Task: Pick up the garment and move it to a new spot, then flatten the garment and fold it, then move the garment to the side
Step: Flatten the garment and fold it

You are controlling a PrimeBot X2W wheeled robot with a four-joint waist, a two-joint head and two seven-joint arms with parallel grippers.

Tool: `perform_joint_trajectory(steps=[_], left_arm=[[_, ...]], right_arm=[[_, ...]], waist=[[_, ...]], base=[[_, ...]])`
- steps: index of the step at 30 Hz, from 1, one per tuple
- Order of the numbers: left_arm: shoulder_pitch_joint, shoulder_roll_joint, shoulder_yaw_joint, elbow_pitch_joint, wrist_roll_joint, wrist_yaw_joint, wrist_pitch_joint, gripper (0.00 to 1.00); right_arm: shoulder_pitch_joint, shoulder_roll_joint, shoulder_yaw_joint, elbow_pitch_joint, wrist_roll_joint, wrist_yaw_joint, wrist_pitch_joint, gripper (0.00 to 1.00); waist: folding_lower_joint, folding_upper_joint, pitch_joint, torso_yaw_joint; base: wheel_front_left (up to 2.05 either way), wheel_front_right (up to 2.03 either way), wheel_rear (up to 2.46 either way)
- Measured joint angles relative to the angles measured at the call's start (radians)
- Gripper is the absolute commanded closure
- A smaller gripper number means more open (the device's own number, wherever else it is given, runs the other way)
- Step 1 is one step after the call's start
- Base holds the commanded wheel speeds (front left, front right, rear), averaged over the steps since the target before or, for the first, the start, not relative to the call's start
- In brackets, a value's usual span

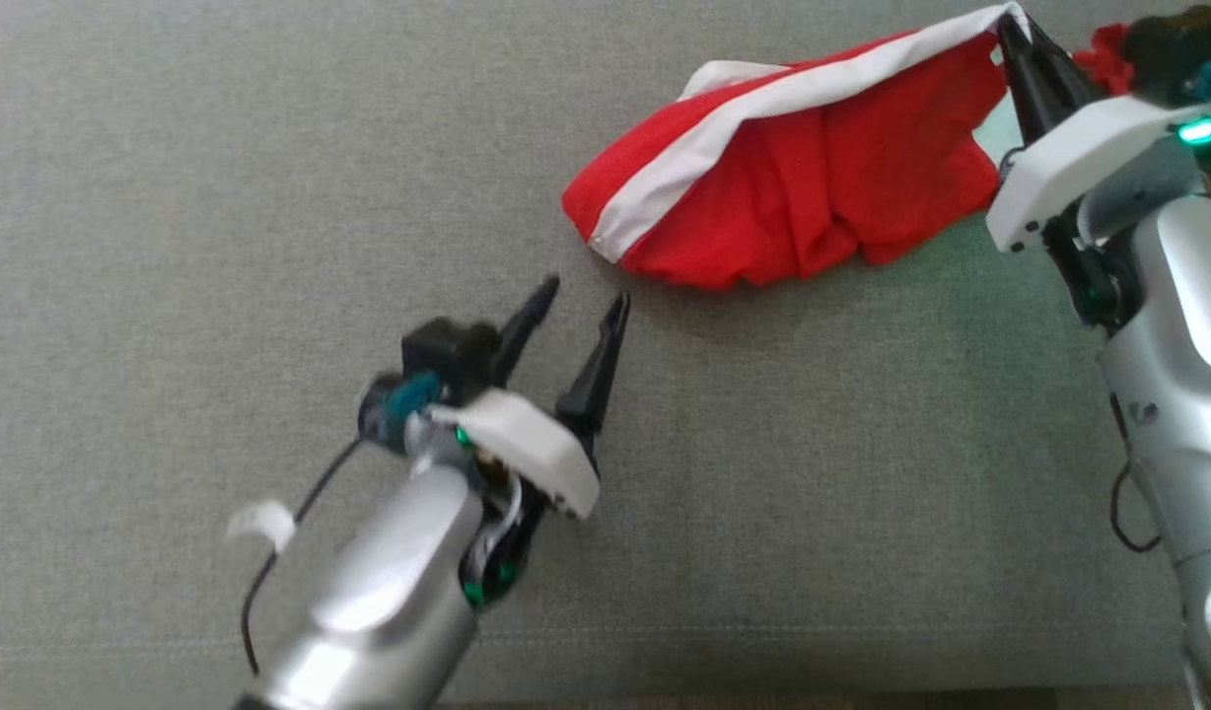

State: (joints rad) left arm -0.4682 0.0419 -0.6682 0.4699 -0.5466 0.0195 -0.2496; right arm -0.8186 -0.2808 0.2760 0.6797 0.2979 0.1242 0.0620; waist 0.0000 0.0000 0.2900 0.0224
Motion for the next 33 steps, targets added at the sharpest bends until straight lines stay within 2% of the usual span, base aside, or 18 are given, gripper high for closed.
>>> perform_joint_trajectory(steps=[3,6,9,13,31,32,33], left_arm=[[-0.076,-0.001,-0.005,0.062,0.025,-0.005,0.000,0.00],[-0.136,-0.001,-0.016,0.124,0.039,-0.030,0.000,0.00],[-0.169,-0.002,-0.027,0.166,0.055,-0.056,0.000,0.00],[-0.180,-0.002,-0.033,0.209,0.075,-0.065,0.000,0.00],[-0.271,-0.003,-0.052,0.310,0.106,-0.065,0.000,0.00],[-0.275,-0.003,-0.052,0.314,0.106,-0.067,0.000,0.25],[-0.278,-0.003,-0.052,0.317,0.106,-0.071,0.000,0.74]], right_arm=[[-0.019,0.011,0.007,0.000,0.000,0.000,0.000,1.00],[-0.029,0.017,0.017,0.001,0.000,0.000,0.000,1.00],[-0.030,0.017,0.020,0.004,0.000,0.000,-0.001,1.00],[-0.030,0.018,0.022,0.010,0.002,0.000,-0.002,1.00],[-0.054,0.028,0.055,0.007,0.018,0.000,-0.010,1.00],[-0.054,0.029,0.058,0.007,0.019,0.000,-0.010,1.00],[-0.054,0.029,0.060,0.007,0.019,0.000,-0.010,1.00]], waist=[[0.0000,0.0000,0.013,-0.010],[0.0000,0.0000,0.020,-0.022],[0.0000,0.0000,0.026,-0.033],[0.0000,0.0000,0.030,-0.042],[0.0000,0.0000,0.065,-0.066],[0.0001,0.0000,0.066,-0.067],[0.0001,0.0000,0.066,-0.068]], base=[[0.00,0.00,0.00],[0.00,0.00,0.00],[0.00,0.00,0.00],[0.00,0.00,0.00],[0.00,0.00,0.00],[0.00,0.00,0.00],[0.00,0.00,0.00]])
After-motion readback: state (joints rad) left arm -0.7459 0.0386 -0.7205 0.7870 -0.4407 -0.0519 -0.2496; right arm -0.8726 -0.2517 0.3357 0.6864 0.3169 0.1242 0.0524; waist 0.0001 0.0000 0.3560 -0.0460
